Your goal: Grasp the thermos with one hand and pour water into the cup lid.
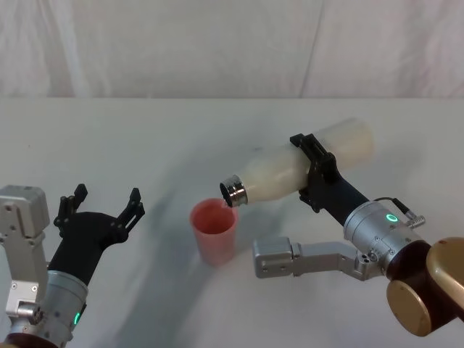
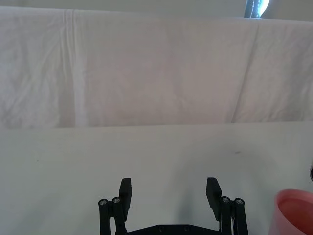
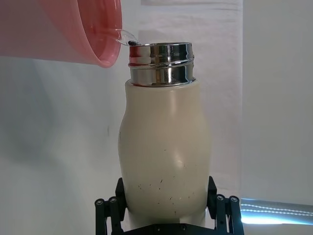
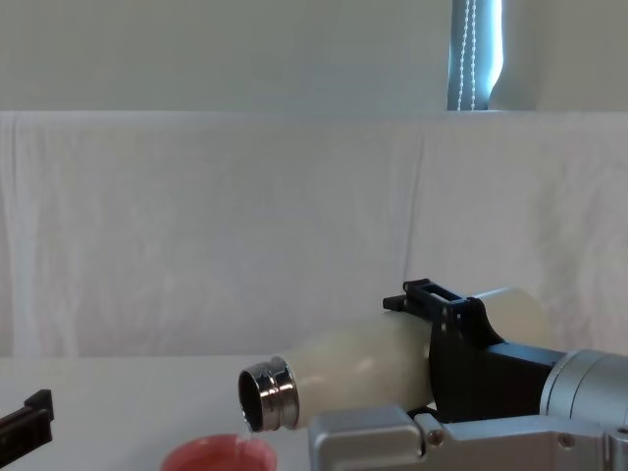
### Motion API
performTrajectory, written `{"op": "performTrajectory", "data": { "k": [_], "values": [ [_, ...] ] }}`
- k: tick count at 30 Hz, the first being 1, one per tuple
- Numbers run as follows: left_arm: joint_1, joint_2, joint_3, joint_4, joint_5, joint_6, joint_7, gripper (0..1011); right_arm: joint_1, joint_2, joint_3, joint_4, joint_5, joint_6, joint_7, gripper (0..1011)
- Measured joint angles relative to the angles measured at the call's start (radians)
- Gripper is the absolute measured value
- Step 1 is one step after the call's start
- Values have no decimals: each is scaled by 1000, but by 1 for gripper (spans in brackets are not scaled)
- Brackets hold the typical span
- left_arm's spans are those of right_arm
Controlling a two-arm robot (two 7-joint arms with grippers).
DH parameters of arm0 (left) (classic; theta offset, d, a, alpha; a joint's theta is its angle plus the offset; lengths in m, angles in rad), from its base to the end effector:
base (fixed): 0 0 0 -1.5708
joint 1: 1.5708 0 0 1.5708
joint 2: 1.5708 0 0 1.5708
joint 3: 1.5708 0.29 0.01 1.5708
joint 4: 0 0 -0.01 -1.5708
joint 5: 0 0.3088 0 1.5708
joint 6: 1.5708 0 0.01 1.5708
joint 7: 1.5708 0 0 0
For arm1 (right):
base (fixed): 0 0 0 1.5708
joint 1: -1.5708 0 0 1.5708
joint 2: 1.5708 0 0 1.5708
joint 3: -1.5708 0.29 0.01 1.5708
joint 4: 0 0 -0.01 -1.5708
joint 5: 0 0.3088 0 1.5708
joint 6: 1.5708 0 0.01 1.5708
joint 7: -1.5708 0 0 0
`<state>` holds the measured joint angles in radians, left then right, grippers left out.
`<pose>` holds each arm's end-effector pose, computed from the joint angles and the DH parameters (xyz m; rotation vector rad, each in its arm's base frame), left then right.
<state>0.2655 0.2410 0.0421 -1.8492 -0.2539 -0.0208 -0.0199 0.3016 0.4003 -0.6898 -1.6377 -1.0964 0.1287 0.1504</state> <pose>0.2529 0.0376 -0.2853 -0.0380 0.0141 1.4460 0.3433 0.0830 -0.2475 -0.8820 -1.3774 -0.7332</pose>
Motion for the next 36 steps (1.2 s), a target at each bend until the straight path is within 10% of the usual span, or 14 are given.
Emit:
{"op": "performTrajectory", "data": {
  "k": [36],
  "values": [
    [0,0,0,0,0,0,0,1001,-38,-26,52,-31,105,-18,6,951]
  ]
}}
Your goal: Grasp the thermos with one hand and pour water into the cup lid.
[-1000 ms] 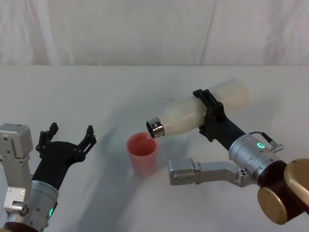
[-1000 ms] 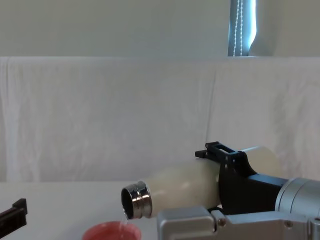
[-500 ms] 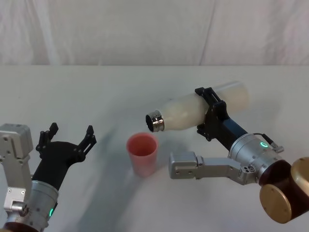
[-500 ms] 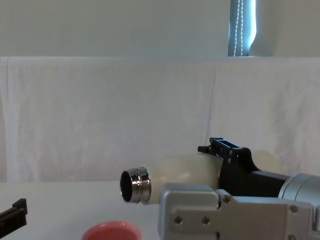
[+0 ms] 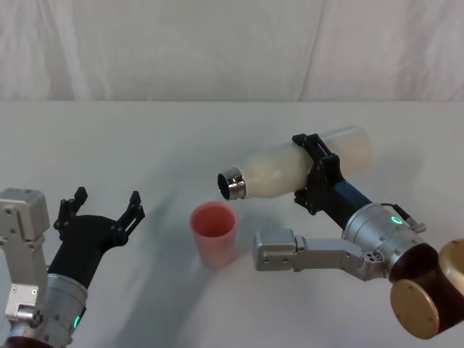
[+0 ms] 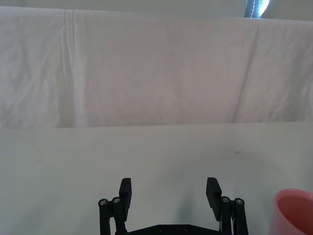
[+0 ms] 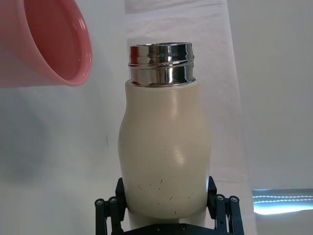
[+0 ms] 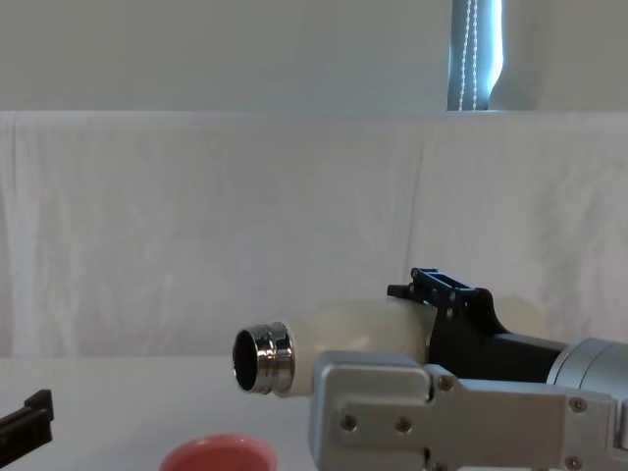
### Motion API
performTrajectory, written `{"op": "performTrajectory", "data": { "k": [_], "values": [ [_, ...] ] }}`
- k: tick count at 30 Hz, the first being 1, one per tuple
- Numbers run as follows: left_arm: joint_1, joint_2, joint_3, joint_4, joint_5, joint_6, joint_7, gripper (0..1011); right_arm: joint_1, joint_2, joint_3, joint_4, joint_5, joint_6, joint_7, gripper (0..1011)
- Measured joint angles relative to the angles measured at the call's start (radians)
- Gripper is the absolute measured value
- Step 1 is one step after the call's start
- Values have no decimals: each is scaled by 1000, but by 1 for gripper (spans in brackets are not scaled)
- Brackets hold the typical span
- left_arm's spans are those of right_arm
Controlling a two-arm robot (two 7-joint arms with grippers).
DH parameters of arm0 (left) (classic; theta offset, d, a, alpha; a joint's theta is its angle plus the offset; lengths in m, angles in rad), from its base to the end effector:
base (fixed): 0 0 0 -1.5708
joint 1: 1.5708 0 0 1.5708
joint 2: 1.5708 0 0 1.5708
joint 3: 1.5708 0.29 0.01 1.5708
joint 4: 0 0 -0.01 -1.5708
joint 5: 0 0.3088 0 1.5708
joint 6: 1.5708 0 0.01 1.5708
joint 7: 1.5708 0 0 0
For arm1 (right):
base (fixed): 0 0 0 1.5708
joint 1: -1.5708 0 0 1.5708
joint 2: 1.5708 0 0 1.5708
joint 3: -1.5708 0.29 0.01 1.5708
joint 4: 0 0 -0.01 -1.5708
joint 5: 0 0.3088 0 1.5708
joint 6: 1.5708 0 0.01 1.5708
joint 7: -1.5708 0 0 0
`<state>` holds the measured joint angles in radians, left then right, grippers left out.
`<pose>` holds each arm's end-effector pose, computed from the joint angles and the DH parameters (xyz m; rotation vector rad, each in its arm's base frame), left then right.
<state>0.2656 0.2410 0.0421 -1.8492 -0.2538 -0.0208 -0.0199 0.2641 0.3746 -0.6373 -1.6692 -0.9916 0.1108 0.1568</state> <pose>0.2529 0.0376 -0.2853 -0.0379 0.0141 1.4460 0.3392 0.0826 -0.2416 -0.7922 -1.2590 -0.7826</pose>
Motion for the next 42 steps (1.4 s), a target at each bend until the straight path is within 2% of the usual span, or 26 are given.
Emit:
{"op": "performTrajectory", "data": {
  "k": [5,10,12,13,16,17,19,20,21,24,26,27,30,33,36,39,40,42],
  "values": [
    [0,0,0,0,0,0,0,1001,-4,-1,7,-6,13,-1,3,951],
    [0,0,0,0,0,0,0,1001,-15,-12,34,-20,70,-8,19,951],
    [0,0,0,0,0,0,0,1001,-20,-18,52,-25,108,-12,27,951],
    [0,0,0,0,0,0,0,1001,-25,-26,67,-28,144,-17,35,951],
    [0,0,0,0,0,0,0,1001,-31,-38,91,-31,198,-21,51,951],
    [0,0,0,0,0,0,0,1001,-35,-46,108,-33,238,-23,62,951],
    [0,0,0,0,0,0,0,1001,-39,-55,125,-34,274,-25,73,951],
    [0,0,0,0,0,0,0,1001,-43,-61,139,-35,312,-28,87,952],
    [0,0,0,0,0,0,0,1001,-43,-61,139,-35,312,-28,87,952],
    [0,0,0,0,0,0,0,1001,-51,-78,174,-35,415,-34,121,951],
    [0,0,0,0,0,0,0,1001,-53,-84,185,-35,449,-35,132,951],
    [0,0,0,0,0,0,0,1001,-55,-91,199,-35,489,-35,142,951],
    [0,0,0,0,0,0,0,1001,-61,-103,220,-31,550,-34,157,951],
    [0,0,0,0,0,0,0,1001,-70,-126,257,-23,654,-27,174,951],
    [0,0,0,0,0,0,0,1001,-76,-139,276,-19,706,-20,180,951],
    [0,0,0,0,0,0,0,1001,-85,-157,303,-14,784,-8,186,951],
    [0,0,0,0,0,0,0,1001,-85,-157,303,-14,784,-8,186,951],
    [0,0,0,0,0,0,0,1001,-91,-166,320,-11,829,-2,188,951]
  ]
}}
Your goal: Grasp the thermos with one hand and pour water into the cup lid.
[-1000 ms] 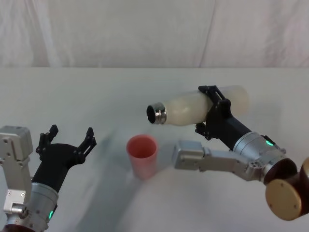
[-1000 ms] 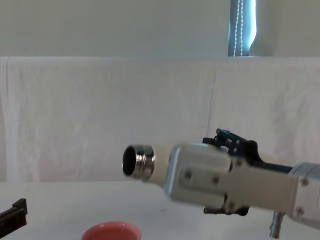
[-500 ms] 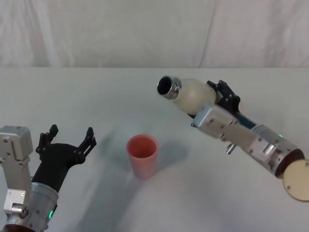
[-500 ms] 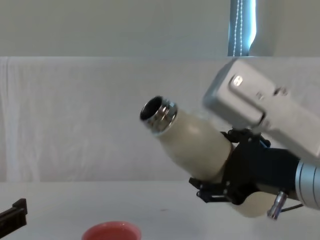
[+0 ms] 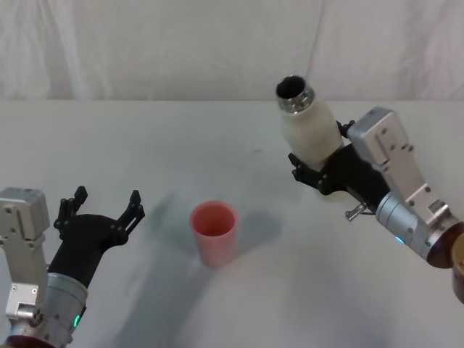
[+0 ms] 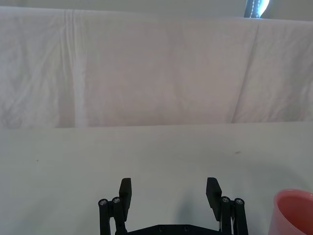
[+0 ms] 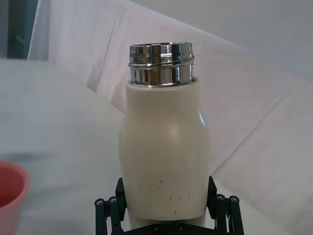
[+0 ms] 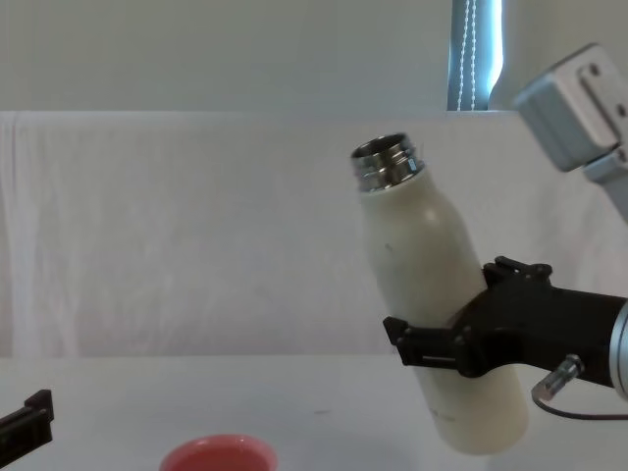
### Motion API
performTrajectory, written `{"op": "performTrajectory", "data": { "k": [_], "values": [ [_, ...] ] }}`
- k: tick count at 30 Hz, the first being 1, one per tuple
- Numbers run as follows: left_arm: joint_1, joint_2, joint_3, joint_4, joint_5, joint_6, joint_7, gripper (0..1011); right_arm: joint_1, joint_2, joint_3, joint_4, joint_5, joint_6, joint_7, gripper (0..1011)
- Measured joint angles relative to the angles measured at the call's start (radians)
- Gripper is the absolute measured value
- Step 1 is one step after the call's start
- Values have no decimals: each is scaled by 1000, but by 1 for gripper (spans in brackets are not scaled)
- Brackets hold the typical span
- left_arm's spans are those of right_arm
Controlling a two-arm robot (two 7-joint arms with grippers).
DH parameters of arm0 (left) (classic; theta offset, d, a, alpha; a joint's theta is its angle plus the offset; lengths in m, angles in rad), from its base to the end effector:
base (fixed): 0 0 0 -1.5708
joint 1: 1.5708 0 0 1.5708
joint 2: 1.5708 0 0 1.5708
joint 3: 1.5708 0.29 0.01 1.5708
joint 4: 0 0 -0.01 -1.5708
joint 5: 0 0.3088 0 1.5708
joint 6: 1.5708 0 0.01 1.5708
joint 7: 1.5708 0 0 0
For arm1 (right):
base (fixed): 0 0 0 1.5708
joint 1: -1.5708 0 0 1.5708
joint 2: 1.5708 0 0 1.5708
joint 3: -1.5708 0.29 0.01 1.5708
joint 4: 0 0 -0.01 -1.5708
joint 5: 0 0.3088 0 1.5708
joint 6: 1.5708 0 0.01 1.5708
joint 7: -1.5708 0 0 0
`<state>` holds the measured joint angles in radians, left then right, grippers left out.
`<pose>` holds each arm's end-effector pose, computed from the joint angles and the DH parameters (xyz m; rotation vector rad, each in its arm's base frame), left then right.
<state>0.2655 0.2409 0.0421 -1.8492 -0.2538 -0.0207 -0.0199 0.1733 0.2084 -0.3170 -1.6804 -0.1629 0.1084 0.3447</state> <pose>0.2529 0.0375 -0.2853 -0.0380 0.0141 1.4461 0.3556 0.0448 -0.2235 -0.2335 -0.3739 -0.9386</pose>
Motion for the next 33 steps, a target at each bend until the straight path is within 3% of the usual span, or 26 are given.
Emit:
{"op": "performTrajectory", "data": {
  "k": [13,26,33],
  "values": [
    [0,0,0,0,0,0,0,1001,-25,-45,72,15,223,39,14,951],
    [0,0,0,0,0,0,0,1001,-33,-57,87,37,325,32,4,951],
    [0,0,0,0,0,0,0,1001,-34,-52,80,42,346,24,-10,951]
  ]
}}
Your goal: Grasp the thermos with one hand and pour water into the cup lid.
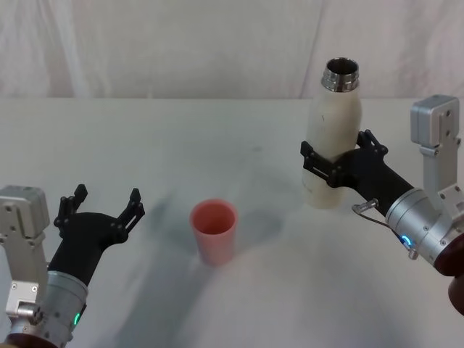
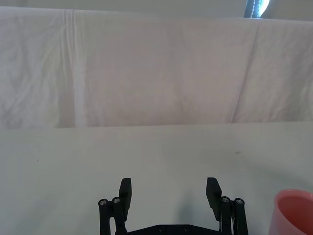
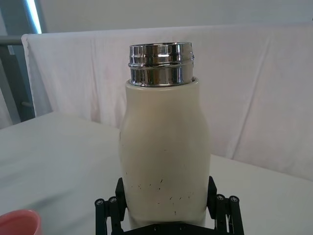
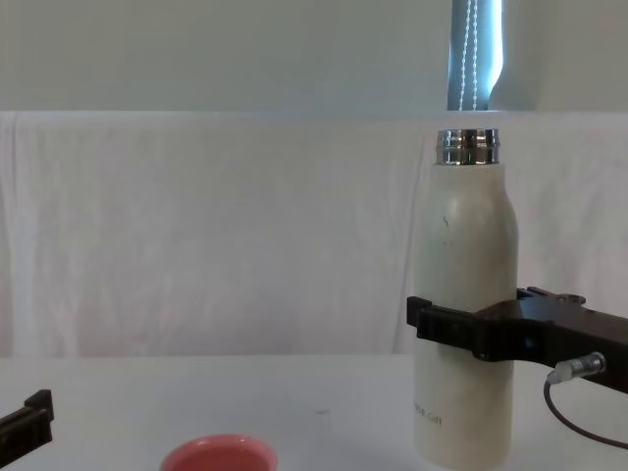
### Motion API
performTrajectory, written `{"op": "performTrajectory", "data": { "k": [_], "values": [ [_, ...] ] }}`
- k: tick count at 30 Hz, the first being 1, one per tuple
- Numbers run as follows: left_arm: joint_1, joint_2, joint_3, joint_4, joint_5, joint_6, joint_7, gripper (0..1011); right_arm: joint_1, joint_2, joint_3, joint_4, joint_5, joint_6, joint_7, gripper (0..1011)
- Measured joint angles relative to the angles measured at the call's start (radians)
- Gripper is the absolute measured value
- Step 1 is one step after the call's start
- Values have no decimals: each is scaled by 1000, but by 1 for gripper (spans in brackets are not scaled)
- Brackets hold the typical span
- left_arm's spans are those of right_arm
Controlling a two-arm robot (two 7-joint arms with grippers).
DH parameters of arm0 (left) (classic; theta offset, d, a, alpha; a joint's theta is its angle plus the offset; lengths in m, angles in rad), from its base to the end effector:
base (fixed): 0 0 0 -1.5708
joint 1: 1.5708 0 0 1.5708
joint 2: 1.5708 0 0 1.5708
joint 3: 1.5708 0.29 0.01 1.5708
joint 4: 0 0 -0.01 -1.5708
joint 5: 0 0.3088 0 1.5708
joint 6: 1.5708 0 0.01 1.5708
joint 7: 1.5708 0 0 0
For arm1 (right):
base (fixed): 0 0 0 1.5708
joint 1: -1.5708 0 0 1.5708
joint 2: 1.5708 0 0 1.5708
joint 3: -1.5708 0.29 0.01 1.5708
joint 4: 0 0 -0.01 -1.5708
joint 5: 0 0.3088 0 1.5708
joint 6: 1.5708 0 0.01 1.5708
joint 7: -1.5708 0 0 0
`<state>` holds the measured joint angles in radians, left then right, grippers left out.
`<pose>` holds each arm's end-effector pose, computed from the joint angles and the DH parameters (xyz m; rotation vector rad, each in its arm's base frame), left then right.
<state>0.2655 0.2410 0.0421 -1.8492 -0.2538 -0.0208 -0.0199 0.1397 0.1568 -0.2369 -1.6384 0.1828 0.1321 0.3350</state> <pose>0.2529 0.0376 -0.2853 -0.0380 0.0140 1.4460 0.3566 0.0328 -0.2411 0.0207 -0.0284 -0.9886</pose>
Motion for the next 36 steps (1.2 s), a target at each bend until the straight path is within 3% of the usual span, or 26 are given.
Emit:
{"op": "performTrajectory", "data": {
  "k": [15,36],
  "values": [
    [0,0,0,0,0,0,0,1001,10,37,-42,15,-15,-41,-56,951],
    [0,0,0,0,0,0,0,1001,61,13,-73,114,24,-78,-71,951]
  ]
}}
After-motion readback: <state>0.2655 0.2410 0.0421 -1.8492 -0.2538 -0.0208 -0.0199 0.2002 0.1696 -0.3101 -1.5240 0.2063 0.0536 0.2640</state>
